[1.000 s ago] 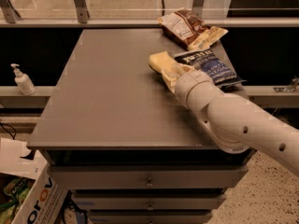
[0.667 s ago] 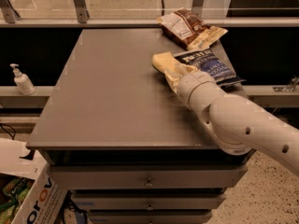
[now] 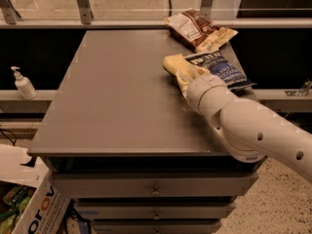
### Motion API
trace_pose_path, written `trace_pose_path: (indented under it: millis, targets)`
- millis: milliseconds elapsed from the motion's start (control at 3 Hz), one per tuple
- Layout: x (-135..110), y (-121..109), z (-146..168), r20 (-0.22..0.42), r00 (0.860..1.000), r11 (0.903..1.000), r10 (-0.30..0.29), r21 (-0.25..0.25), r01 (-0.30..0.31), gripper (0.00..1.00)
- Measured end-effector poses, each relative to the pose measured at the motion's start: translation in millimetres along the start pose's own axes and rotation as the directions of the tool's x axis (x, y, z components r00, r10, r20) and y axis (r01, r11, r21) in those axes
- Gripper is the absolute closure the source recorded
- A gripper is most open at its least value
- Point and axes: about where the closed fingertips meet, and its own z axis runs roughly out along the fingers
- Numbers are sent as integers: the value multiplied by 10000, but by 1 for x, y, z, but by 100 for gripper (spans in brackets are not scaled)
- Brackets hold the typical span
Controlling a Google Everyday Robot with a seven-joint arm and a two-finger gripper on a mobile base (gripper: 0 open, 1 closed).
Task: Move sponge near blue chip bag
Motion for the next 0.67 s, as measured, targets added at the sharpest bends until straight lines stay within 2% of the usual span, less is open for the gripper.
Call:
trace_pose_path:
  millis: [333,667]
  targets:
    - [0,1,0,-27,10000,10000,-21,-33,21,12]
    - [0,3,0,-17,10000,9999,-39,-100,38,0]
